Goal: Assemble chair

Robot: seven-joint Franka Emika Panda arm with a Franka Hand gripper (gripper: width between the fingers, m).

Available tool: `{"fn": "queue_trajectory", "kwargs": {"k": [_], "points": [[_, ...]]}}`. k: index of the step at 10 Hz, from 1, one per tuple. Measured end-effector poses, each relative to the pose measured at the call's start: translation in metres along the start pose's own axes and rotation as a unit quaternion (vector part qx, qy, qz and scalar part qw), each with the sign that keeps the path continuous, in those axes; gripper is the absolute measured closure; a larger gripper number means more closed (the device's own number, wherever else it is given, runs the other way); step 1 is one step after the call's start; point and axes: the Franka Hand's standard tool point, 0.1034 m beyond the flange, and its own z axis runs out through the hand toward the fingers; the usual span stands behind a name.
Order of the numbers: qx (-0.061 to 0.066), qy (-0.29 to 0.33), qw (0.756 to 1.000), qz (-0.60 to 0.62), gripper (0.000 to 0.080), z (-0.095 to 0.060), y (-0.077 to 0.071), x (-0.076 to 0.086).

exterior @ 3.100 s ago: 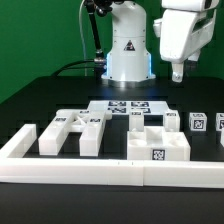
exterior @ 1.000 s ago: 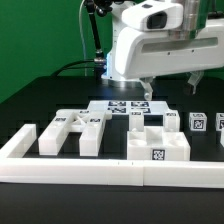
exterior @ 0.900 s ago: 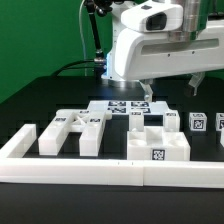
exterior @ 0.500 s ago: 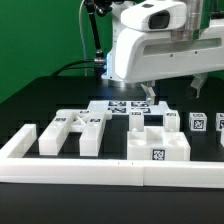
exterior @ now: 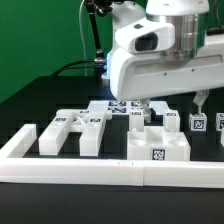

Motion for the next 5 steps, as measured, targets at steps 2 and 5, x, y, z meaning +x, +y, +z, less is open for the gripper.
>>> {"fn": "queue_trajectory", "kwargs": {"k": [2,5], "points": [[0.001,-0.002,1.000,-0.003,0.0149,0.009,-0.004,0.001],[-0.001,-0.002,1.000,0.002,0.0149,0.026,-0.016,-0.001]]}}
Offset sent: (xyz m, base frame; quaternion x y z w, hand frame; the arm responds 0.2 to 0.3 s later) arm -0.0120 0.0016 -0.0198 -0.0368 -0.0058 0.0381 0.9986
